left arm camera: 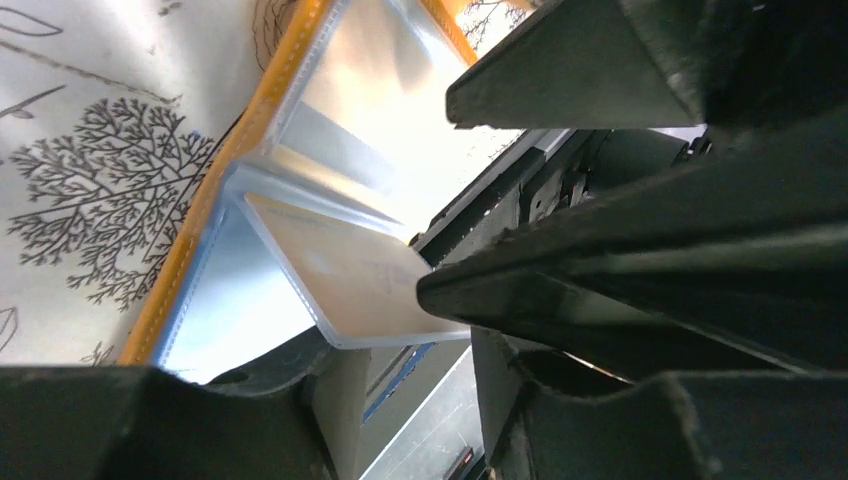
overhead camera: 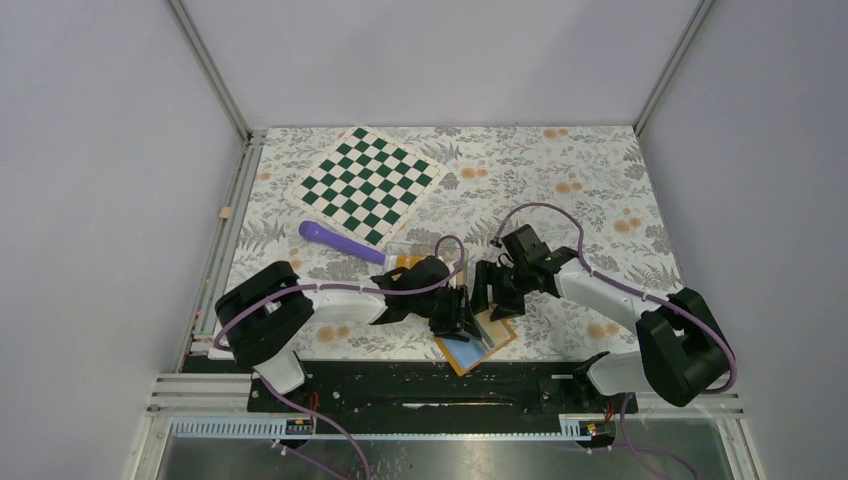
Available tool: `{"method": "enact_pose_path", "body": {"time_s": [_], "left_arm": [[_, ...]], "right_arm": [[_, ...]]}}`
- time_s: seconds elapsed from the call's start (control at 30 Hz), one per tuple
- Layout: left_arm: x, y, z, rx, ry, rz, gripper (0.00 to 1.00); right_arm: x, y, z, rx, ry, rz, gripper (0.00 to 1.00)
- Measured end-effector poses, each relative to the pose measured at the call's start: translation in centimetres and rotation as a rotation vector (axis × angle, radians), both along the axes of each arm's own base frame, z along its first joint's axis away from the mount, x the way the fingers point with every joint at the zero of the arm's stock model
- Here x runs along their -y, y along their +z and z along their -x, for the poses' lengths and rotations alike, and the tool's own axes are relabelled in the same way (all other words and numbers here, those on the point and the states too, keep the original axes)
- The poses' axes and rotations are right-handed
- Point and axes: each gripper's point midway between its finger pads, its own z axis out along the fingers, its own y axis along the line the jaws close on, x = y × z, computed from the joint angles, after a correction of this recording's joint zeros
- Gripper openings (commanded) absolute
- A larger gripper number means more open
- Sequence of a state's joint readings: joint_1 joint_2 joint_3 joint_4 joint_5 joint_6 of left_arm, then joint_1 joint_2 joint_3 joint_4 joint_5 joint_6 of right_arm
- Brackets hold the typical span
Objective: Put the credit cards into the card holder
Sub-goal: Insert the credit card into the card slot, then turn over the card slot in the card holder.
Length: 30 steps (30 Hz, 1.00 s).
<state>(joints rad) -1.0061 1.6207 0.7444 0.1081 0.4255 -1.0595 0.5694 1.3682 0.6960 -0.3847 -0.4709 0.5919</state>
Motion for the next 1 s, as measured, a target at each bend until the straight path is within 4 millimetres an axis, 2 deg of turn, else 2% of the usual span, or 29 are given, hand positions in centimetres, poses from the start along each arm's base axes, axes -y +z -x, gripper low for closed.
{"method": "enact_pose_path", "body": {"time_s": [0.17,0.47,0.7,0.77,0.87,0.93,1.0], "left_arm": [[1.1,-0.4,0.3,-0.028,-0.03,0.006,0.44],[3.6,1.4,-1.0,0.01,-0.042,0.054,0.48],[5.0,-1.0,-1.8,-0.011,-0.061,0.008,0.52],[4.8,-1.3,-1.7,-0.007,-0.067,-0.002,0.52],[4.5,-0.7,-2.0,0.032,-0.07,-0.01,0.53],[4.2,0.7,-2.3,0.072,-0.068,0.001,0.53],[3.9,3.4,-2.8,0.135,-0.059,0.037,0.54]], "right_arm": [[1.2,0.2,-0.7,0.038,-0.01,0.059,0.75],[3.4,1.2,-2.7,0.056,-0.057,0.091,0.75],[5.9,0.4,-3.4,0.06,-0.085,0.175,0.75],[6.0,-0.1,-3.2,0.039,-0.076,0.186,0.72],[5.7,-0.9,-2.9,0.001,-0.066,0.183,0.59],[5.4,-1.5,-2.4,-0.029,-0.057,0.167,0.52],[5.2,-2.0,-1.7,-0.058,-0.052,0.15,0.46]]}}
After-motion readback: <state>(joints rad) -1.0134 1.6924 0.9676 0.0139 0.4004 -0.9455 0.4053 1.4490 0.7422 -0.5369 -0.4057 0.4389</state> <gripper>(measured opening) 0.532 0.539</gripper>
